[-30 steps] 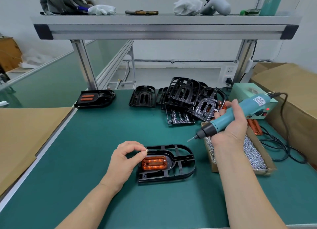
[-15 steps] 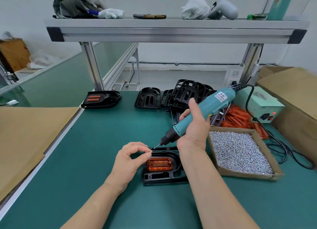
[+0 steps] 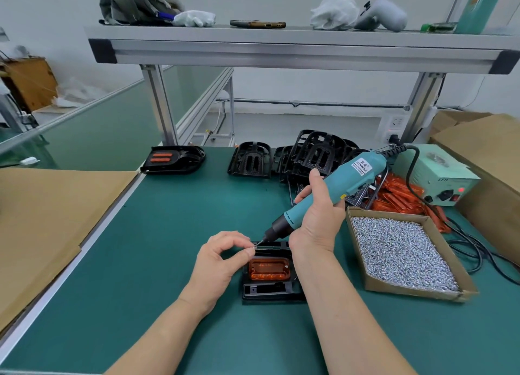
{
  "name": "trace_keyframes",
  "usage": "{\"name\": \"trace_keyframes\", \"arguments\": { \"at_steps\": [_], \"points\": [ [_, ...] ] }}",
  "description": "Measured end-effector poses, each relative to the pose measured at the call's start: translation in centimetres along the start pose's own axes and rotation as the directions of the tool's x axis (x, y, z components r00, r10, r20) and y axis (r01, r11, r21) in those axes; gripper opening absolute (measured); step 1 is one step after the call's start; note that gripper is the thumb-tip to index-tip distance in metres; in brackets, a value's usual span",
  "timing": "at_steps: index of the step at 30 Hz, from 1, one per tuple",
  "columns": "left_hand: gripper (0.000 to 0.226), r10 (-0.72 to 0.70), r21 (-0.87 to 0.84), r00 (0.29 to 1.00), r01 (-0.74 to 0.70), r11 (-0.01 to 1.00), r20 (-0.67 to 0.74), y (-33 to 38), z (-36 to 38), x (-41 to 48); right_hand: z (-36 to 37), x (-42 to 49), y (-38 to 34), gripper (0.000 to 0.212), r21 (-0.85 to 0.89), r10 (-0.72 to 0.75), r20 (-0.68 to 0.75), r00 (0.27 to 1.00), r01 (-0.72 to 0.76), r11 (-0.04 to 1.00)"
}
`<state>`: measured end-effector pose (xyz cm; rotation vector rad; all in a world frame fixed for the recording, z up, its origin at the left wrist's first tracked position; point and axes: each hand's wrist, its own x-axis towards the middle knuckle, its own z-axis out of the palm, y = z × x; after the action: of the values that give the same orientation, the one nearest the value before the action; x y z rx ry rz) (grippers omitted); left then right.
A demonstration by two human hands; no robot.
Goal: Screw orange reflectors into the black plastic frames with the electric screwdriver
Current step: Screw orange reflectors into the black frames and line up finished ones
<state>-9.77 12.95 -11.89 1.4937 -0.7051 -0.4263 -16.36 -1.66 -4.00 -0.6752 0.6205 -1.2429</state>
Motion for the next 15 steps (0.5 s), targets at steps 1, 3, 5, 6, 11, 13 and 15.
{"name": "trace_keyframes", "arguments": {
  "at_steps": [1,3,5,6,11,13,15],
  "points": [
    [0.001,0.002,0.001,1.0,-0.002,1.0,-0.002,-0.01,-0.01,0.0,-0.05,0.02,0.03,0.021,-0.003,0.001,0.0,1.0,-0.001,1.0],
    [0.001,0.004,0.003,1.0,-0.004,1.0,-0.003,0.02,-0.01,-0.02,-0.13,-0.01,0.09,0.022,-0.012,0.005,-0.003,1.0,-0.006,1.0],
    [0.001,0.002,-0.001,1.0,-0.002,1.0,-0.005,0.06,0.01,-0.01,-0.14,-0.01,0.13,0.023,-0.016,0.009,-0.009,1.0,-0.009,1.0],
    [0.001,-0.001,-0.004,1.0,0.001,1.0,-0.006,0.07,0.02,-0.01,-0.14,0.01,0.13,0.023,-0.017,0.01,-0.011,1.0,-0.01,1.0],
    [0.007,-0.019,-0.008,1.0,0.019,1.0,0.0,0.12,-0.12,-0.11,-0.2,0.1,0.18,0.021,-0.022,0.017,-0.021,1.0,-0.017,1.0],
    [0.019,-0.025,-0.013,1.0,0.025,1.0,0.002,0.01,-0.17,-0.07,-0.26,0.05,0.27,0.023,-0.032,0.014,-0.023,1.0,-0.015,0.999],
    [0.022,-0.033,-0.017,0.999,0.033,0.999,0.004,0.09,-0.14,-0.06,-0.28,0.0,0.34,0.024,-0.039,0.007,-0.031,0.999,-0.009,0.999]
  ]
}}
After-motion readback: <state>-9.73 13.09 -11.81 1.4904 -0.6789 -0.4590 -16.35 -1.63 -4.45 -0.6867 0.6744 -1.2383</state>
